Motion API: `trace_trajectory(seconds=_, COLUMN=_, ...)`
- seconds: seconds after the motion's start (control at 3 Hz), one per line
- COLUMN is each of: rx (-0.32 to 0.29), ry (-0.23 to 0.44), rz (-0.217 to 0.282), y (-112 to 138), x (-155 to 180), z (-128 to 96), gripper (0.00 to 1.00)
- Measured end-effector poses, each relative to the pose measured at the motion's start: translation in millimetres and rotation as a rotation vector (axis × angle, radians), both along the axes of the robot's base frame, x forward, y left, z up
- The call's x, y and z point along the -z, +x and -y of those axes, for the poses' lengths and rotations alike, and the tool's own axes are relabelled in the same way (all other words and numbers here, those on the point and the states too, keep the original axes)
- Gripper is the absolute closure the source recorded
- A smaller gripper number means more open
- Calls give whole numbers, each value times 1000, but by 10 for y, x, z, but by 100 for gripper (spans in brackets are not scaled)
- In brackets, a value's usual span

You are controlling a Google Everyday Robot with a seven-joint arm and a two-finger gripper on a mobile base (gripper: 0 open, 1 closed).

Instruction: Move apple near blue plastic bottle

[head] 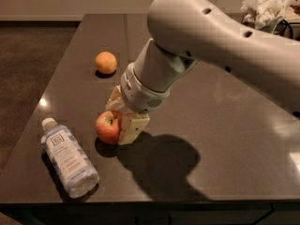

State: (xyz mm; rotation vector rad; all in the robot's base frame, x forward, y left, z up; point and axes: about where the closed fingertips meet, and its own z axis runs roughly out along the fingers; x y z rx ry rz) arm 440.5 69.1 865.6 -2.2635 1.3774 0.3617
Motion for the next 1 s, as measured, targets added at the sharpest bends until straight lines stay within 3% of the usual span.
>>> trace_trajectory(seconds=0.33, rx=-35, ry=-15, rz=-10, y=-55, x=55, z=-55, gripper=59)
trace_trajectory(seconds=1.0, rx=-45, ry=-36, rz=-23, y=-63, x=110, z=-68, gripper=13)
